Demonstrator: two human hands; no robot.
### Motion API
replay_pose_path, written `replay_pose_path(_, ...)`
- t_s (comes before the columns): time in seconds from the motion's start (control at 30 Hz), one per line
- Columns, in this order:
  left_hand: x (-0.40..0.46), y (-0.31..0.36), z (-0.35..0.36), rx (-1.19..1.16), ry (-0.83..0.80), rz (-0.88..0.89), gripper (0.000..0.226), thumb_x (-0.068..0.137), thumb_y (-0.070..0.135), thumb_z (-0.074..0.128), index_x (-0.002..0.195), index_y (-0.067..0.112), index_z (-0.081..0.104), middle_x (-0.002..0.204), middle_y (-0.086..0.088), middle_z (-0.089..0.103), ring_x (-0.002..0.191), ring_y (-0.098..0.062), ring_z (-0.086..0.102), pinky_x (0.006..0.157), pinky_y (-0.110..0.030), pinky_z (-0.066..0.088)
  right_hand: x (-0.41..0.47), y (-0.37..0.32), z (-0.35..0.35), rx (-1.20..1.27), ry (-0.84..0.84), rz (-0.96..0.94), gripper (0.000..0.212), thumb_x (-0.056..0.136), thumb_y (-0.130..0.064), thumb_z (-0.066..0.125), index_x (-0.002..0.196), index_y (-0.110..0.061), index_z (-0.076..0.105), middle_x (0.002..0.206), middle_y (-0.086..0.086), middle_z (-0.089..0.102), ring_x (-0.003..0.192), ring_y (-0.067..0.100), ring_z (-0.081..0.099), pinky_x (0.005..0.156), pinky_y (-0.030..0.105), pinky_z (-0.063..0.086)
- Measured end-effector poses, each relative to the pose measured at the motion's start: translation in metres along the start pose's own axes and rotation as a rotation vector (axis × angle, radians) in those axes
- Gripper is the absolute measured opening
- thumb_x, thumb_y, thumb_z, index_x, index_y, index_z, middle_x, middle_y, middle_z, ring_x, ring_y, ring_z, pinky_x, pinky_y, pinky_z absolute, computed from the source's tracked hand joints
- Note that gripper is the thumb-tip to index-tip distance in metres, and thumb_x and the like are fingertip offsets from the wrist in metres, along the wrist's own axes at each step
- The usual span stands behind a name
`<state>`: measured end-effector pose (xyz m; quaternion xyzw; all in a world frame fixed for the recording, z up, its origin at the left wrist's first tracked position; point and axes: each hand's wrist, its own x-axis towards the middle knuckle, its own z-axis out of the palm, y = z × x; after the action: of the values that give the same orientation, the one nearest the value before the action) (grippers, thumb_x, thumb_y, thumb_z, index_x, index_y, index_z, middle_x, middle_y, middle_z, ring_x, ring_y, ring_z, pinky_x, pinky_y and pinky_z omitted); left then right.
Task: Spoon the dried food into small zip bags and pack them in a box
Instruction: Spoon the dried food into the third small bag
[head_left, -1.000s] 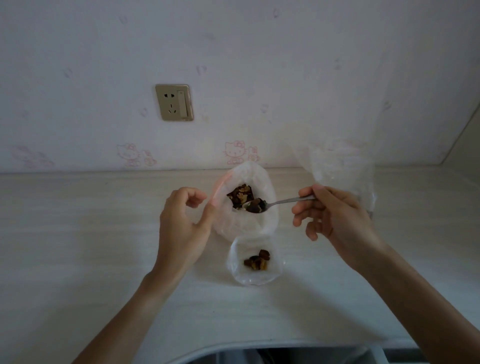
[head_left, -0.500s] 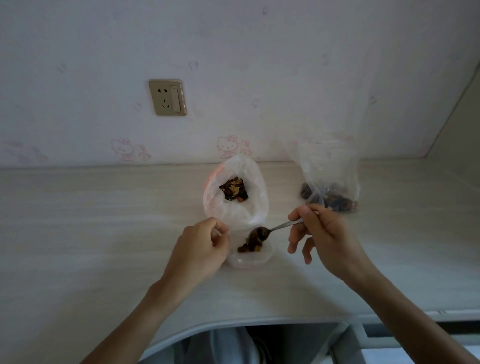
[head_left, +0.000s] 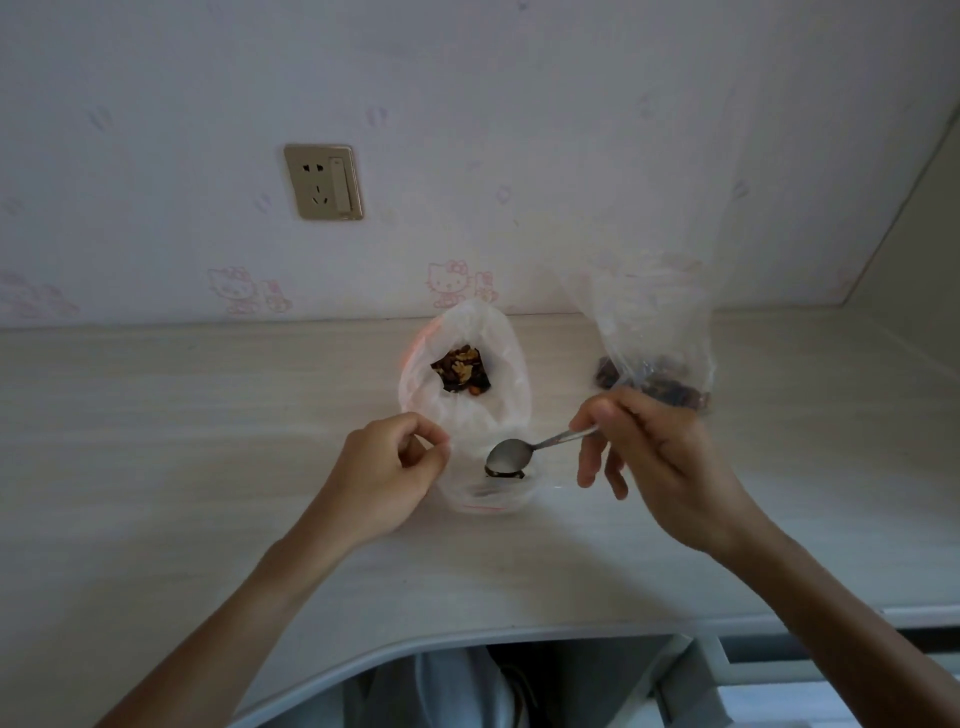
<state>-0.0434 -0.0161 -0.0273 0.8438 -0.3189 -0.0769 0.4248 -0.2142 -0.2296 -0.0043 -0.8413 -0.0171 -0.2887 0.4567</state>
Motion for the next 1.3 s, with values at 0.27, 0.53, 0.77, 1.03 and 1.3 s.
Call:
replay_pose_path(0.27,0.026,-0.009,-0.014,-0.083,0.192,0.043,0.013,0.089,0.042,0.074,0.089,0.031,0.066,0.070,0.008,0.069,0.057,0.000,0.059,0.057,-0.008,0.042,0.028,0.028,0.009,0.595,0.292,0.417,0.034,0.111,-0.024,0.043,0.095,-0.005,0.065,0.069,0.014,0.064,0.062,0.032,0.066,0.044,0.033,0.045)
replay_pose_path(0.53,0.093,-0.013,-0.013,-0.094,0.208,-0.283,0.074,0.081,0.067,0.074,0.134,0.018,0.055,0.120,0.006,0.064,0.087,-0.002,0.061,0.064,-0.016,0.042,0.078,0.044,0.030,0.472,0.261,0.571,0.035,0.111,-0.026,0.044,0.097,-0.002,0.063,0.069,0.014,0.070,0.060,0.031,0.071,0.043,0.032,0.050)
replay_pose_path(0.77,0.111,-0.011,0.010,-0.062,0.058,-0.316,0.021,0.087,0.027,0.069,0.106,0.019,0.065,0.100,-0.003,0.071,0.086,-0.020,0.070,0.064,-0.031,0.055,0.096,0.057,0.045,0.457,0.210,0.642,0.036,0.110,-0.027,0.045,0.097,0.002,0.062,0.070,0.016,0.074,0.063,0.032,0.075,0.044,0.032,0.053)
replay_pose_path(1.03,0.106,-0.019,0.014,-0.433,0.126,-0.252,0.021,0.084,0.008,0.066,0.093,0.024,0.076,0.079,0.005,0.077,0.079,-0.018,0.075,0.057,-0.027,0.057,0.106,0.065,0.061,0.539,0.328,0.710,0.033,0.112,-0.025,0.042,0.097,0.000,0.059,0.071,0.017,0.075,0.064,0.030,0.076,0.044,0.028,0.054)
replay_pose_path(1.3,0.106,-0.022,0.020,-0.298,0.172,-0.122,0.008,0.090,0.030,0.070,0.096,0.034,0.073,0.084,0.013,0.075,0.073,-0.002,0.071,0.062,-0.022,0.053,0.102,0.074,0.062,0.427,0.387,0.654,0.036,0.112,-0.028,0.041,0.100,-0.001,0.061,0.069,0.014,0.075,0.063,0.031,0.075,0.044,0.030,0.054)
